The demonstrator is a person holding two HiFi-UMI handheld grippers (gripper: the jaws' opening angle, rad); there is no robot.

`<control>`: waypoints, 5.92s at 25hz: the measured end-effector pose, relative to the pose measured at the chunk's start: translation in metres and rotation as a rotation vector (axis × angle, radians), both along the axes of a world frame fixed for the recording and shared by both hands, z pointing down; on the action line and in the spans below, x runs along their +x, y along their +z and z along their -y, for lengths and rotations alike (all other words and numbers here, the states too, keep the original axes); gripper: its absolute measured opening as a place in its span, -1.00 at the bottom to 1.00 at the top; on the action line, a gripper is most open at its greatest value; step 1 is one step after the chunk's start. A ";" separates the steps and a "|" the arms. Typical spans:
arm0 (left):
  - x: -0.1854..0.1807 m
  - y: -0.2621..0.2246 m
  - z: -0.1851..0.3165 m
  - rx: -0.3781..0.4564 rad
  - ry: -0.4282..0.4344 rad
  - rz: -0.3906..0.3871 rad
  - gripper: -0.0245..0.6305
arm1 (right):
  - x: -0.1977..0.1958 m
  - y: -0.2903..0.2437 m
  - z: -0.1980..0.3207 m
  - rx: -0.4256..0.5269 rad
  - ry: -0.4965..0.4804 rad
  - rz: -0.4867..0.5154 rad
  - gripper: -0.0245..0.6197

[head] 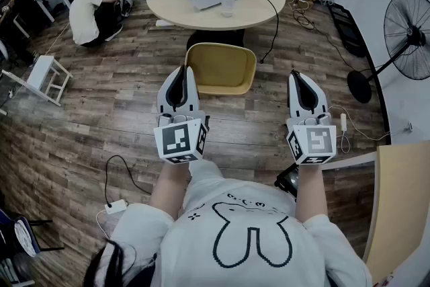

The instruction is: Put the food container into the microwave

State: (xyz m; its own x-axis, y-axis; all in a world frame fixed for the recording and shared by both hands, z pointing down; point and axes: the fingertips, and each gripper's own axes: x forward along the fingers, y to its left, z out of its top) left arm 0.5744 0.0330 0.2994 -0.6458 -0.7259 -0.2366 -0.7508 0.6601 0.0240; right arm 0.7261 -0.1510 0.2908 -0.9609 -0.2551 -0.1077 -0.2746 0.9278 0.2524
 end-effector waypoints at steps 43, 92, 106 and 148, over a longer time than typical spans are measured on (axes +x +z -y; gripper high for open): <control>-0.414 -0.019 0.004 -0.016 -0.039 0.018 -0.86 | -0.395 0.003 0.018 -0.044 0.007 -0.015 -0.82; -0.794 0.037 0.178 -0.159 0.214 -0.091 -0.86 | -0.779 0.057 0.115 -0.193 0.104 -0.064 -0.82; -0.819 0.052 0.206 -0.172 0.350 -0.103 -0.86 | -0.776 0.062 0.120 -0.185 0.245 -0.080 -0.82; -0.905 0.144 0.318 -0.292 0.931 -0.233 -0.86 | -0.864 0.092 0.091 -0.255 0.851 0.068 -0.82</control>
State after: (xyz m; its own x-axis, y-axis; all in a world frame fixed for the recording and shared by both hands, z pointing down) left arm -0.3304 -0.2848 0.4437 0.2019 -0.9751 0.0914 -0.9685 -0.1848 0.1669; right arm -0.1380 -0.2418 0.3829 -0.4288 -0.9034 0.0005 -0.9031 0.4287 0.0242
